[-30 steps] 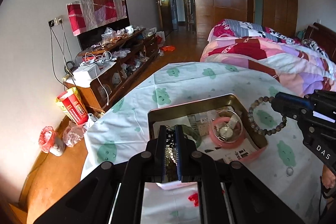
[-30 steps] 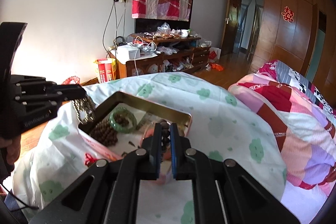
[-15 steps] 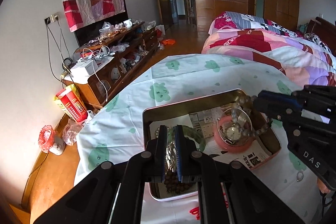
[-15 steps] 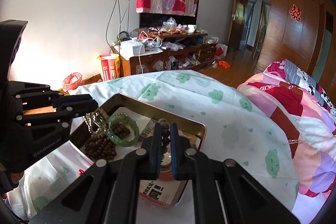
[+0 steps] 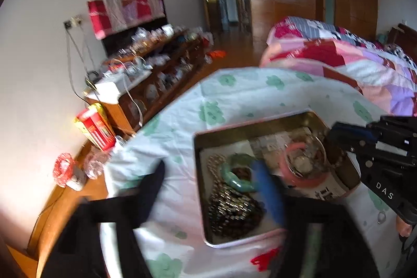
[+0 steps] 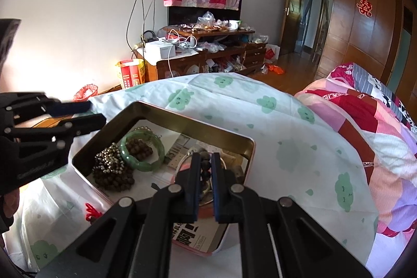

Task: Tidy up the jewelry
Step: 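Carry gold chain and beaded bracelet into the tin and open both tools, then withdraw both open tools from the tin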

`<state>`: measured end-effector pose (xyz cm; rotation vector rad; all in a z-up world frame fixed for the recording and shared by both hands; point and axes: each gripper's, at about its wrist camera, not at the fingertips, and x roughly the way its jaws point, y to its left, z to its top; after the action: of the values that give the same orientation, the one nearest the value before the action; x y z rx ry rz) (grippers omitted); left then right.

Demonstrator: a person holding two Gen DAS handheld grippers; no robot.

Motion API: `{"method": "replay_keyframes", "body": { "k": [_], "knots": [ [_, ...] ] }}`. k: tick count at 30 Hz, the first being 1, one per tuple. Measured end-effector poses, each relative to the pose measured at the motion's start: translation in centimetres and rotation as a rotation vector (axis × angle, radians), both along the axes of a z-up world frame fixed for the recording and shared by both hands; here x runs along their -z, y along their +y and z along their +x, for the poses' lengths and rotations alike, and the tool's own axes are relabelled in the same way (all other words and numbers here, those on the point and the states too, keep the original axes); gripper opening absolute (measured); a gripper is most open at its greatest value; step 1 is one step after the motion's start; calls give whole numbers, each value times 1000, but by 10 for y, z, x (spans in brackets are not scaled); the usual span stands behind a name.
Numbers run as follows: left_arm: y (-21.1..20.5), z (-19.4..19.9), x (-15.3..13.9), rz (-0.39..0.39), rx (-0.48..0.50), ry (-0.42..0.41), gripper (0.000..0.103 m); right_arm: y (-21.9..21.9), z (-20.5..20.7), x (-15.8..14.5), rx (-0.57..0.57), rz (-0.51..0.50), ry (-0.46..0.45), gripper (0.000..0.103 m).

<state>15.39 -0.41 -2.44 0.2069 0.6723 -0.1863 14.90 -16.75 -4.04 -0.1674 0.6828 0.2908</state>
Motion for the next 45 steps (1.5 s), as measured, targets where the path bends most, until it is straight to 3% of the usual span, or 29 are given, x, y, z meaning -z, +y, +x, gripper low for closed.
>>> {"method": "replay_keyframes", "body": {
  "k": [3, 7, 11, 16, 25, 30, 40, 45],
  "knots": [
    [2, -4, -4, 2, 16, -21, 79, -2, 1, 2, 11, 1, 5, 10],
    [18, -5, -3, 17, -46, -38, 79, -6, 2, 4, 36, -6, 5, 16],
    [40, -3, 5, 7, -127, -17, 79, -13, 1, 3, 50, 18, 9, 47],
    [56, -16, 17, 7, -196, 7, 79, -16, -9, 1, 57, 28, 2, 47],
    [53, -43, 36, 1, -227, 52, 79, -11, -54, 1, 42, 52, -7, 47],
    [60, -58, 45, -31, -270, 78, 79, -3, -76, 12, 16, 73, 30, 47],
    [63, -65, 62, -24, -310, 126, 79, 36, -77, 39, -73, 9, 93, 47],
    [68, -66, 67, -61, -303, 151, 79, 51, -73, 47, -109, -6, 119, 47]
  ]
}}
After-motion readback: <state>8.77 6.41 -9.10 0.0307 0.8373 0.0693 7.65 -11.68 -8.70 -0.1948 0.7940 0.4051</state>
